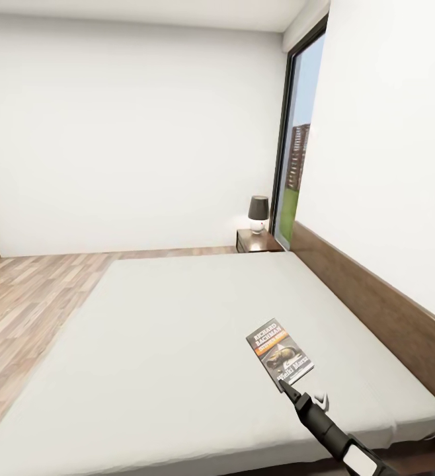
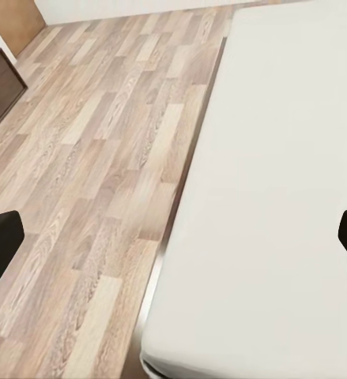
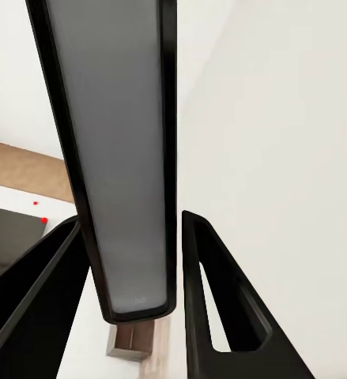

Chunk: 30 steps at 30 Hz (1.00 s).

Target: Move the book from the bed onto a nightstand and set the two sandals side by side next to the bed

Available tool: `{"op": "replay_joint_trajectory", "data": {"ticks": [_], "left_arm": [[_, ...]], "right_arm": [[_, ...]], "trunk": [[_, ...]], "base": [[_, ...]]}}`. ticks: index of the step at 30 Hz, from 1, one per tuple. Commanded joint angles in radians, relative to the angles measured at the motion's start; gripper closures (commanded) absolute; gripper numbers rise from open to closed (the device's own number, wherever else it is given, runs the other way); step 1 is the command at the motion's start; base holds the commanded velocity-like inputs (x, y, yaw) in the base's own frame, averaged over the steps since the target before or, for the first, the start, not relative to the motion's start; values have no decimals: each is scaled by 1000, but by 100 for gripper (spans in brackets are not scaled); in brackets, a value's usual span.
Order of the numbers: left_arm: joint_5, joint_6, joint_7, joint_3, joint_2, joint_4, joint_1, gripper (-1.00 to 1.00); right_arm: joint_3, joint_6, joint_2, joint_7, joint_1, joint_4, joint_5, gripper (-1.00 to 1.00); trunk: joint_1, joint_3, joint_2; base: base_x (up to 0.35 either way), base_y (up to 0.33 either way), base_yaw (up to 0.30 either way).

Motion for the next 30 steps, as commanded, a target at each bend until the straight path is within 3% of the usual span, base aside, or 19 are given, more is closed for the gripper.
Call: {"op": "replay_joint_trajectory", "data": {"ticks": [1,30], "left_arm": [[6,9,-1,1,0,-1,-1,-100],[6,9,-1,1,0,0,-1,-100]], "right_arm": [[5,10,0,3,-1,0,-11,100],[5,9,3,3,1,-1,-11,100]], "trunk": [[-4,1,6],[-115,92,209]], "base": [[0,0,0],[0,0,0]]}}
